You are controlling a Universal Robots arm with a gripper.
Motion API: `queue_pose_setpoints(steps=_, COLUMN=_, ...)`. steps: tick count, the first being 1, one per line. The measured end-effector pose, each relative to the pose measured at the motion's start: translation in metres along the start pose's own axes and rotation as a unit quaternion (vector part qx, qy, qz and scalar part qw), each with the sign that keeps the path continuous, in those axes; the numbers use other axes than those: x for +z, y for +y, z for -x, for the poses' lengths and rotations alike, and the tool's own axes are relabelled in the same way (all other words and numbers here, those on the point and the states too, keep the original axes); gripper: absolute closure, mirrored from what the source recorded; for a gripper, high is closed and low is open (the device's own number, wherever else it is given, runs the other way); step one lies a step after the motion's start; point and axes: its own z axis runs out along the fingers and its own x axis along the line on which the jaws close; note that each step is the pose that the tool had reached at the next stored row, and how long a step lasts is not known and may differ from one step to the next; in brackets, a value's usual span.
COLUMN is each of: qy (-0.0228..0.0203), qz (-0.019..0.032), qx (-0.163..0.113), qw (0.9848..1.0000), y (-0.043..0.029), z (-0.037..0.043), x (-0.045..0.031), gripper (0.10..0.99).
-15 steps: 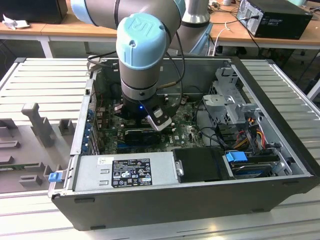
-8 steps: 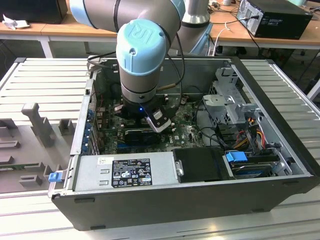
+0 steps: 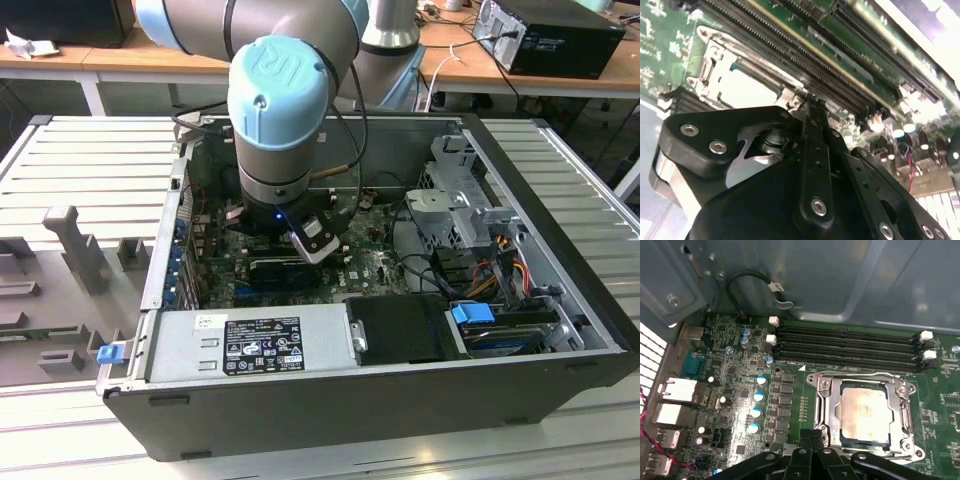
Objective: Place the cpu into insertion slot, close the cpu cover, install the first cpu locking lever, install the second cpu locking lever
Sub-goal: 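Install the second cpu locking lever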
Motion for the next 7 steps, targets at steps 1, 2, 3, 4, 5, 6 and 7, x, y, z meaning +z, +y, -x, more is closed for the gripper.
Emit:
queue_pose_setpoints(steps=1, qy=0.0000, qz=0.0000, qx=0.000, qw=1.0000, y=0.0017, z=0.0001, x=-0.0043, gripper=0.980)
queue_pose_setpoints(steps=2, qy=0.0000, qz=0.0000, qx=0.000, qw=1.0000, y=0.0027, z=0.0002, x=-0.0068, gripper=0.980)
queue_pose_setpoints(steps=3, qy=0.0000, qz=0.0000, qx=0.000, qw=1.0000, y=0.0036, z=0.0002, x=-0.0090, gripper=0.980)
queue_pose_setpoints(steps=4, qy=0.0000, qz=-0.0001, qx=0.000, qw=1.0000, y=0.0049, z=0.0003, x=-0.0122, gripper=0.980)
queue_pose_setpoints(steps=5, qy=0.0001, qz=-0.0001, qx=0.000, qw=1.0000, y=0.0063, z=0.0004, x=-0.0158, gripper=0.980)
queue_pose_setpoints(steps=6, qy=0.0000, qz=-0.0001, qx=0.000, qw=1.0000, y=0.0073, z=0.0005, x=-0.0181, gripper=0.980)
queue_pose_setpoints(steps=7, qy=0.0000, qz=0.0000, qx=0.000, qw=1.0000, y=0.0073, z=0.0005, x=-0.0181, gripper=0.980)
